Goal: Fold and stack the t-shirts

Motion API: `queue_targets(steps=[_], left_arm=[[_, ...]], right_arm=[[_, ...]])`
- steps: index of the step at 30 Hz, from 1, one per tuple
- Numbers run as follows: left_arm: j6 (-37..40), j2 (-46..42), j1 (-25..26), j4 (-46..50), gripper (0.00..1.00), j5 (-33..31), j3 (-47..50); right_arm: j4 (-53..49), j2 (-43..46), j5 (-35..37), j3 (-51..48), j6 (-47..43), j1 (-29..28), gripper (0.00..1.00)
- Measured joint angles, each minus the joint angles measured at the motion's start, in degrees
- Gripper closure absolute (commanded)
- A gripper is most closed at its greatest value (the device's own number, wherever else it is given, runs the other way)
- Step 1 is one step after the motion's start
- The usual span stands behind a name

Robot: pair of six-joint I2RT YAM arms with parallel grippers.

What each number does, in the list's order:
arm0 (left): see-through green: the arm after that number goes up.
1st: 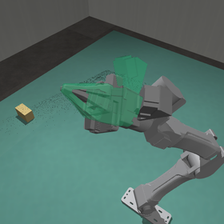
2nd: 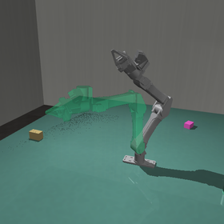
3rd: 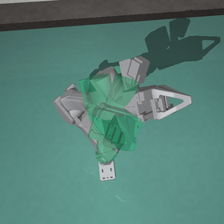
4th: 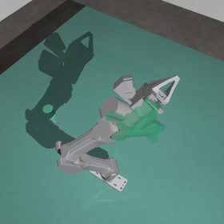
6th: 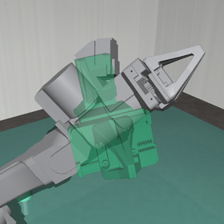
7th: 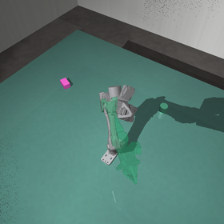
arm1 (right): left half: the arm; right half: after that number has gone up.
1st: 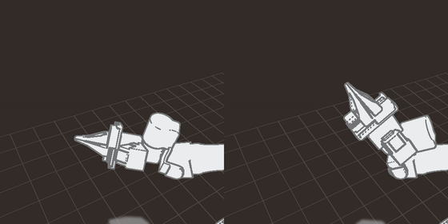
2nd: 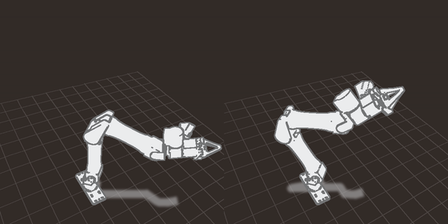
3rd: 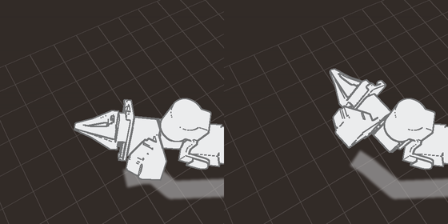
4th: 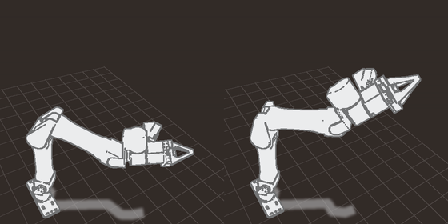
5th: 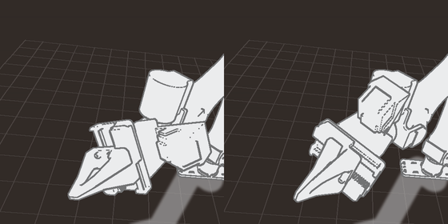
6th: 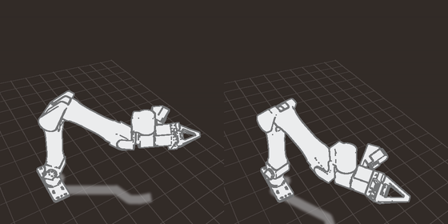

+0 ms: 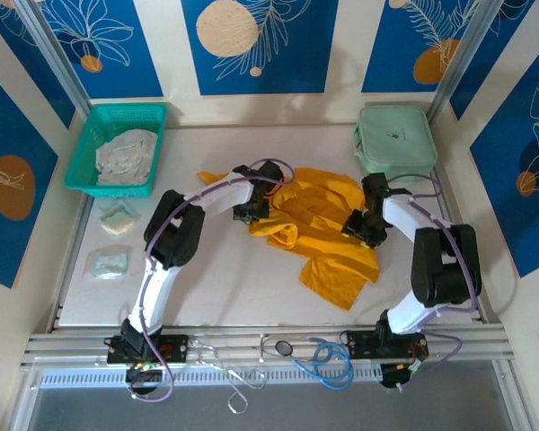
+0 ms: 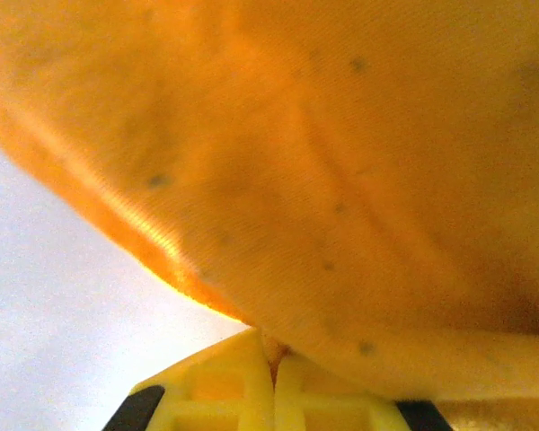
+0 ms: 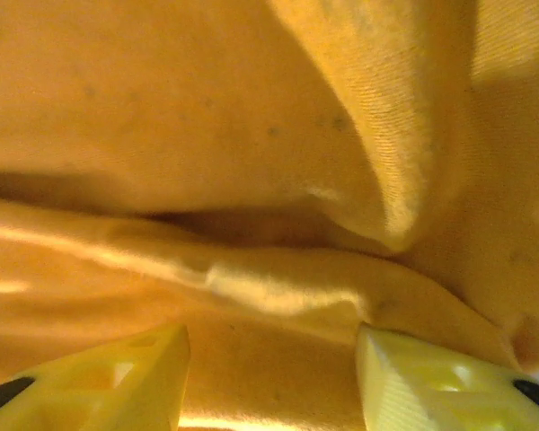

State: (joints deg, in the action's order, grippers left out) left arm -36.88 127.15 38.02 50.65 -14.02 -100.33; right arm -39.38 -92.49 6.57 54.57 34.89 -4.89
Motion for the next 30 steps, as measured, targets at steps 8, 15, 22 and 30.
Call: queue_targets(steps=[8,15,22,30], left_arm=[[3.5,-16.7,-4.1,1.8,1.0,-5.0,9.9],[8.2,-31.5,-12.5,3.3,1.0,-9.1,16.6],[12.5,-27.8,-14.9,2.9,1.0,-6.3,18.6],[14.4,-12.9,-14.9,1.6,1.0,-3.5,7.8]], right_arm=[[-0.3,-5.7,-0.4,3.0,-0.4,0.9,1.0],[-1.2,-7.4,1.7,5.8,-1.3,2.1,1.0],[-3.4,-9.1,5.5,8.8,-1.7,2.3,0.99],[-5.2,-8.9,9.6,9.1,-1.8,-1.2,0.74]])
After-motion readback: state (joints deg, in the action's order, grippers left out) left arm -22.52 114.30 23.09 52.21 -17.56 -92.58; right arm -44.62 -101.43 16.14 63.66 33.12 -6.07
